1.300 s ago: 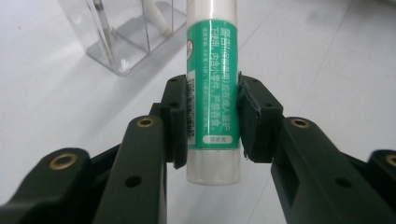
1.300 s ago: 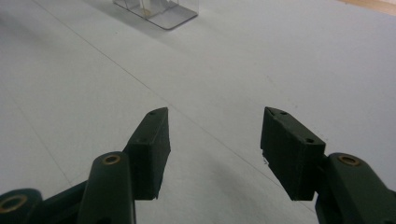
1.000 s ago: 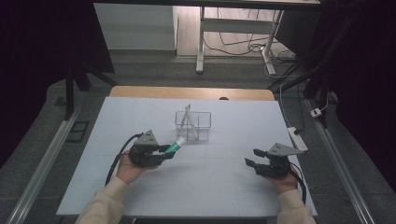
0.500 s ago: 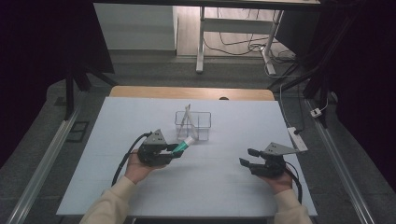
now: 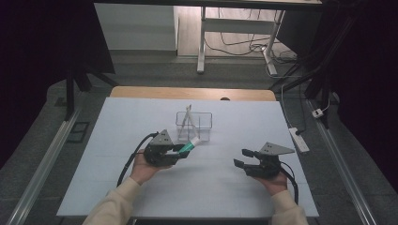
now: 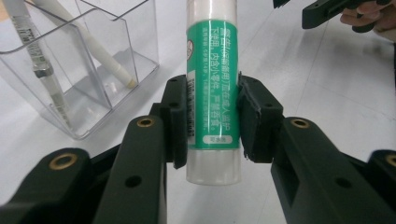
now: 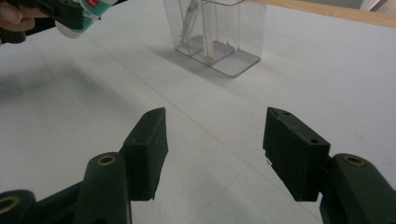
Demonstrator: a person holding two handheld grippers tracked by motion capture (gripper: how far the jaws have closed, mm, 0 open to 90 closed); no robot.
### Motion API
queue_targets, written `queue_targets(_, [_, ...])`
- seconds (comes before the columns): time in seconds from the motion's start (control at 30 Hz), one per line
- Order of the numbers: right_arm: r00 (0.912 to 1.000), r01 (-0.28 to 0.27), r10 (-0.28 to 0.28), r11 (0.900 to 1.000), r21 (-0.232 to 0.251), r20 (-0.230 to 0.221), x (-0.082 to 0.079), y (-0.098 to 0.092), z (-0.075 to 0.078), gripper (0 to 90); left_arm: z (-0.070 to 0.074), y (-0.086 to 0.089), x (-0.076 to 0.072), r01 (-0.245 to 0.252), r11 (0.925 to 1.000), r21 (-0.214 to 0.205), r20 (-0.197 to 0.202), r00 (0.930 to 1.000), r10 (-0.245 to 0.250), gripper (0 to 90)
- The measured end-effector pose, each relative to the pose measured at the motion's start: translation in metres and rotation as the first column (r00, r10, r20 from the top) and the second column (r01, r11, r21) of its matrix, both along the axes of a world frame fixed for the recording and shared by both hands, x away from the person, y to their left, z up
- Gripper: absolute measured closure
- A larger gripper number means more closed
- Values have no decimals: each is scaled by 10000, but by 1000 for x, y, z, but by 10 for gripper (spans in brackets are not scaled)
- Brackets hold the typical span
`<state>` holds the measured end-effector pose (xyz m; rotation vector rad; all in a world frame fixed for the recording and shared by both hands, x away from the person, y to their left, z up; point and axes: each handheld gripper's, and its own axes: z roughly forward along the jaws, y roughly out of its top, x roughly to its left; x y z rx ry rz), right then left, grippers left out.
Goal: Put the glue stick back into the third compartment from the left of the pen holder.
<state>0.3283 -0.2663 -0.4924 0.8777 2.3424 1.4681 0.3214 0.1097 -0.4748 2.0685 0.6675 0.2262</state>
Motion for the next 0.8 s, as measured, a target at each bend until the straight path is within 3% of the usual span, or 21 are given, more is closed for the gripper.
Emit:
queue_targets(0.43, [9997, -242, 242, 9997, 65, 4, 2, 20, 0, 378, -4, -13, 2, 239, 9997, 40, 42, 9997, -239, 656])
queue_targets(0.8, [9995, -306, 305, 9995, 67, 55, 1, 26, 2, 366, -6, -24, 3, 422, 9991, -6, 92, 9991, -422, 656])
